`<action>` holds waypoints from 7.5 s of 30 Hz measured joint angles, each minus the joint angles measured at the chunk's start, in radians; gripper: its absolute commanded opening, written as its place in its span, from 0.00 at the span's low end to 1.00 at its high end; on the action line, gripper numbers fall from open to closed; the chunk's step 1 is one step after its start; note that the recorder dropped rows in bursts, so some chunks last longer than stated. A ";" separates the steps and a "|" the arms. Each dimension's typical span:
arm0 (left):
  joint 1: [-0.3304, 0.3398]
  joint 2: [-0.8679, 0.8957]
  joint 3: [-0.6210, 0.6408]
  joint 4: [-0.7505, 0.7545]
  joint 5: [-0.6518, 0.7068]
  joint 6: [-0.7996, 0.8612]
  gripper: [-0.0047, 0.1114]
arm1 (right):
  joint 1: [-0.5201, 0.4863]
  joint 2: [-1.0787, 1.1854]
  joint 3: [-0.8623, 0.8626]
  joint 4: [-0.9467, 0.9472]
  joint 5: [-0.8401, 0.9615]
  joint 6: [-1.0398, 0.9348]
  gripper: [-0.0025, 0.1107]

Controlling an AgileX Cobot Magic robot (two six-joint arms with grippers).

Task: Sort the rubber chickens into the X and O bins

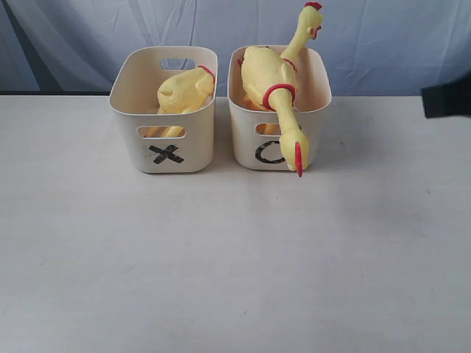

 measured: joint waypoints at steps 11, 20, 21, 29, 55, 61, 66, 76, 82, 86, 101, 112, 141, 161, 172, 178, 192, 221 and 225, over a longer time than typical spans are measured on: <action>0.000 0.000 0.000 0.000 0.000 0.000 0.04 | 0.000 -0.401 0.314 0.006 -0.202 0.000 0.02; 0.000 -0.026 0.000 0.000 0.000 0.000 0.04 | 0.000 -0.654 0.486 0.006 -0.550 0.000 0.02; 0.000 -0.036 0.000 0.000 0.000 0.000 0.04 | 0.000 -0.671 0.509 0.006 -0.595 0.000 0.02; 0.040 -0.150 0.000 0.000 0.000 0.000 0.04 | 0.000 -0.752 0.670 0.006 -0.991 0.000 0.02; 0.187 -0.364 0.000 0.000 0.000 0.000 0.04 | 0.000 -0.753 0.708 0.006 -1.284 0.160 0.02; 0.187 -0.364 0.000 0.000 0.000 0.000 0.04 | 0.000 -0.753 0.708 0.006 -1.278 0.162 0.02; 0.187 -0.364 0.000 0.000 0.000 0.000 0.04 | -0.098 -0.824 0.708 0.004 -1.257 0.162 0.02; 0.187 -0.364 0.000 0.000 0.000 0.000 0.04 | -0.398 -0.931 0.708 0.004 -1.259 0.162 0.02; 0.187 -0.364 0.000 0.000 0.000 0.000 0.04 | -0.496 -0.931 0.708 0.005 -1.260 0.163 0.02; 0.187 -0.364 0.000 0.000 0.000 0.000 0.04 | -0.499 -0.931 0.708 0.005 -1.261 0.163 0.02; 0.187 -0.364 0.000 0.003 0.000 0.000 0.04 | -0.499 -0.931 0.748 0.005 -1.234 0.164 0.02; 0.187 -0.364 0.140 0.186 -0.108 0.000 0.04 | -0.499 -0.931 0.933 0.012 -1.150 0.164 0.02; 0.187 -0.362 0.449 0.231 -0.366 0.004 0.04 | -0.499 -0.931 0.933 0.047 -0.795 0.164 0.02; 0.187 -0.362 0.449 0.236 -0.536 0.004 0.04 | -0.499 -0.931 0.933 0.071 -0.495 0.164 0.02; 0.187 -0.362 0.449 0.236 -0.488 0.004 0.04 | -0.499 -0.931 0.933 0.087 -0.493 0.164 0.02; 0.187 -0.362 0.449 0.236 -0.435 0.004 0.04 | -0.499 -0.931 0.933 0.094 -0.497 0.117 0.02; 0.187 -0.362 0.449 0.231 -0.427 -0.145 0.04 | -0.499 -0.931 0.933 0.094 -0.492 -0.151 0.02; 0.321 -0.362 0.449 0.231 -0.425 -0.151 0.04 | -0.431 -0.931 0.933 0.094 -0.483 -0.153 0.02; 0.321 -0.362 0.449 0.231 -0.425 -0.151 0.04 | -0.397 -0.931 0.933 0.094 -0.483 -0.153 0.02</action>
